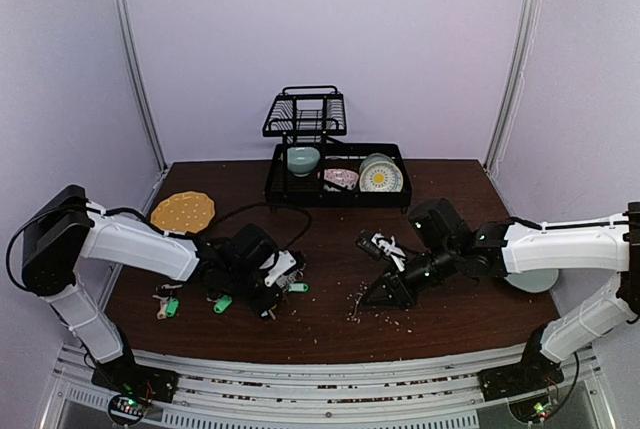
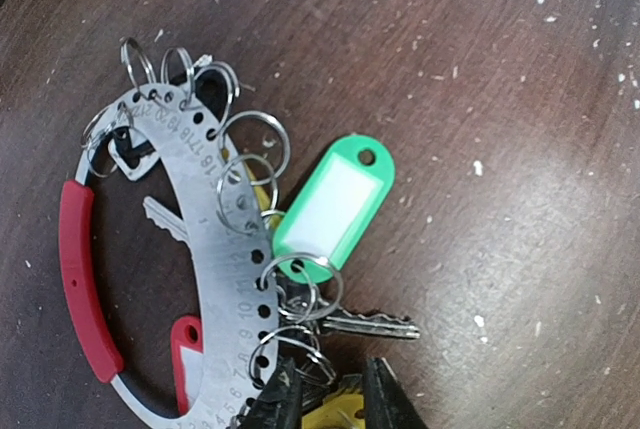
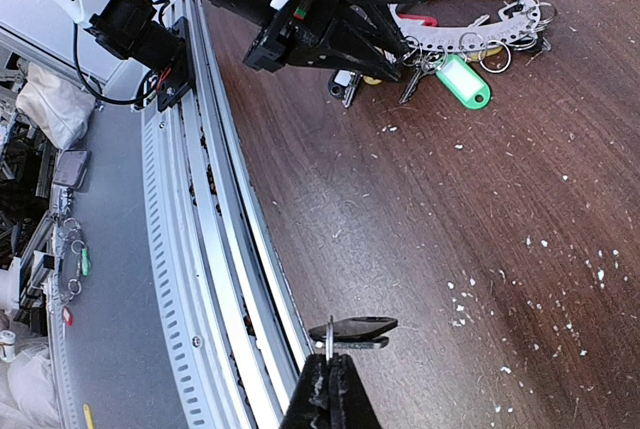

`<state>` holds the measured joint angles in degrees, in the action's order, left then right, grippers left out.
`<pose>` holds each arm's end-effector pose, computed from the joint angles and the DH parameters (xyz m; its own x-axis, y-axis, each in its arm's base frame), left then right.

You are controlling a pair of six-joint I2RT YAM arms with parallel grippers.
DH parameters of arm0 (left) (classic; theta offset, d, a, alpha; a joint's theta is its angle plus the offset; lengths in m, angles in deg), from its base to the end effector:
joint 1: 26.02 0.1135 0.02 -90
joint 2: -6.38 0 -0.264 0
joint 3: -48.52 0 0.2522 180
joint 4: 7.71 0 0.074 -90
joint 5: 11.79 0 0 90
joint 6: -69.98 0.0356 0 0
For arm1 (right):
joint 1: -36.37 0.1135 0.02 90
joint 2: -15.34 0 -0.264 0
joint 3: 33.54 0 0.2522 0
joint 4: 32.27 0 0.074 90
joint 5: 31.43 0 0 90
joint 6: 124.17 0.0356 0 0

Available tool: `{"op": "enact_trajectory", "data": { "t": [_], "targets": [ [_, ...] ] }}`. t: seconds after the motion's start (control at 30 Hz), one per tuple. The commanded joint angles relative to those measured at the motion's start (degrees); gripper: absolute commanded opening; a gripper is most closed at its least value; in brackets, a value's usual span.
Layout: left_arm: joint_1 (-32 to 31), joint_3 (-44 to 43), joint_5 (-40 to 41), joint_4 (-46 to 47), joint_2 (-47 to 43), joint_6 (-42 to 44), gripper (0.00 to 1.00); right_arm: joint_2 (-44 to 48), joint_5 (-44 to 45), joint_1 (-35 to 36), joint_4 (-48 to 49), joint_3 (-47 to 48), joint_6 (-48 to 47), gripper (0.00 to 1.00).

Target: Put the keys on the keyring

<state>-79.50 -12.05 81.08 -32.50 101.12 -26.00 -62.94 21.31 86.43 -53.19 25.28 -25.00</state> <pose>0.1841 -0.2456 0.1411 -0.5891 0.6207 -0.5173 0.7299 0.6835 -0.0111 0.1646 0.2301 0.2217 -0.5550 -0.4653 -0.6895 -0.8284 0.2345 0.5086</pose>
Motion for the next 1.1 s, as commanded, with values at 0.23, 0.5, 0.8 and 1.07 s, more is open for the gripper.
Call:
{"op": "enact_trajectory", "data": {
  "t": [0.23,0.5,0.8,1.07],
  "targets": [
    [-0.2,0.5,5.2,3.5,-0.6,-1.7,0.01,-0.3,0.3,0.3,-0.7,1.4,-0.7,0.00],
    [-0.3,1.5,4.1,3.5,-5.9,-1.1,0.00,0.5,0.3,0.2,-1.5,2.1,-1.1,0.00],
    [-2.3,-0.2,-12.4,1.8,-23.4,8.2,0.00,3.9,-2.7,0.2,-1.0,6.6,-0.1,0.00],
    [-5.2,-8.8,-17.6,-4.4,-24.8,10.8,0.00,7.2,-4.5,4.3,2.8,11.5,1.7,0.00]
  ]
}}
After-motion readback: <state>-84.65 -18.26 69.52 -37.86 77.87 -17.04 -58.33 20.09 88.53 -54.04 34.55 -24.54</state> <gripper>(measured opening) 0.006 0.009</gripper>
